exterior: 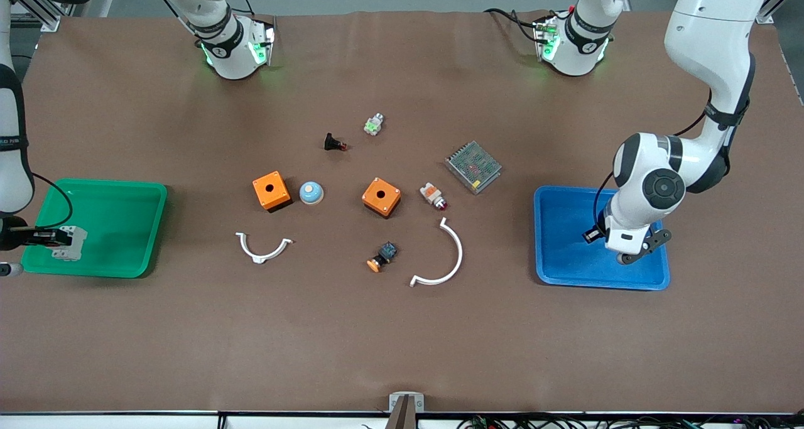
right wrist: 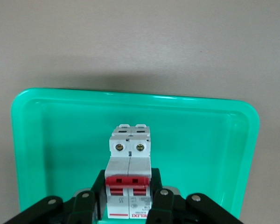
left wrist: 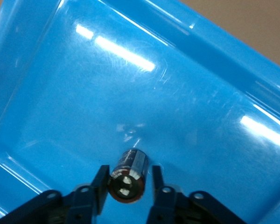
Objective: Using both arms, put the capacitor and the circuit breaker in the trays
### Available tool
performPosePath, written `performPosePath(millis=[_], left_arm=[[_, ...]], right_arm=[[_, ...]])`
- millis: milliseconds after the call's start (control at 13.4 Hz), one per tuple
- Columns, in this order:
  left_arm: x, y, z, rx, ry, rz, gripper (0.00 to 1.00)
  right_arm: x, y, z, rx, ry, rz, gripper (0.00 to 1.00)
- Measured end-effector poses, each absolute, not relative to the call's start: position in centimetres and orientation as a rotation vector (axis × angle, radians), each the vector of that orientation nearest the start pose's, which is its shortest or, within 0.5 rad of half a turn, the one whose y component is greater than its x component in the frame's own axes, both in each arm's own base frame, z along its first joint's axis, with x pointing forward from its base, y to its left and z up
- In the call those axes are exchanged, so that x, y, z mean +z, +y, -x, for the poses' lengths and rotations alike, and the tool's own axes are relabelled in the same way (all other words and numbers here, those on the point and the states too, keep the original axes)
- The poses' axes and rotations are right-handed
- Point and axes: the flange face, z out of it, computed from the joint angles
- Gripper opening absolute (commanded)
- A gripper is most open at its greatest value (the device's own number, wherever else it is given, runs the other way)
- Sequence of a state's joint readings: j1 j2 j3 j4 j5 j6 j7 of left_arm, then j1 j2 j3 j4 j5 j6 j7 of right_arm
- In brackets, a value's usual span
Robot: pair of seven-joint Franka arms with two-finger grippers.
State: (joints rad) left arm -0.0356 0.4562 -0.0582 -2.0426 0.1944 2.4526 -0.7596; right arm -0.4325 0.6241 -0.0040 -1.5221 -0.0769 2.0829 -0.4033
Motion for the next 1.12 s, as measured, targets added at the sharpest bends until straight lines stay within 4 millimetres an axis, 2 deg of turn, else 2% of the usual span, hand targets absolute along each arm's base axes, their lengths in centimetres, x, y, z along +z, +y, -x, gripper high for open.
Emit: performPosePath(millis=[224,374,599,748,823,898,973,1048,1122], left_arm=[[23.3,-5.8,-59.9,-0.062,-0.780,2.950,1.00],[25.8,-6.2,-61.2,-0.108,-0.779,2.956,1.00],[31.8,-6.5,-64.0,-0.101,-0.777,2.927,1.00],[37.0,-6.2,-65.6,-0.114,-0.738,2.923,1.00],[39.5,-6.1,-66.2,-0.133,-0.712,2.928,1.00],[41.8,-6.0,-66.6,-0.156,-0.680,2.935,1.00],[43.8,-5.9,-66.8,-0.177,-0.642,2.943,1.00],[45.4,-5.8,-66.7,-0.192,-0.595,2.951,1.00],[46.8,-5.6,-66.4,-0.197,-0.546,2.957,1.00]], right_arm=[[26.1,-29.9,-62.5,0.135,-0.010,3.172,0.21],[24.7,-29.6,-61.9,0.171,-0.012,3.159,0.22],[23.6,-29.3,-61.3,0.202,-0.013,3.148,0.25],[23.3,-29.3,-61.3,0.206,-0.013,3.146,0.27],[23.3,-29.3,-61.3,0.208,-0.013,3.146,0.32],[23.2,-29.3,-61.3,0.210,-0.013,3.145,0.51],[23.1,-29.3,-61.2,0.212,-0.013,3.144,0.79],[23.0,-29.3,-61.2,0.213,-0.012,3.143,0.98],[23.0,-29.3,-61.2,0.214,-0.012,3.143,1.00]])
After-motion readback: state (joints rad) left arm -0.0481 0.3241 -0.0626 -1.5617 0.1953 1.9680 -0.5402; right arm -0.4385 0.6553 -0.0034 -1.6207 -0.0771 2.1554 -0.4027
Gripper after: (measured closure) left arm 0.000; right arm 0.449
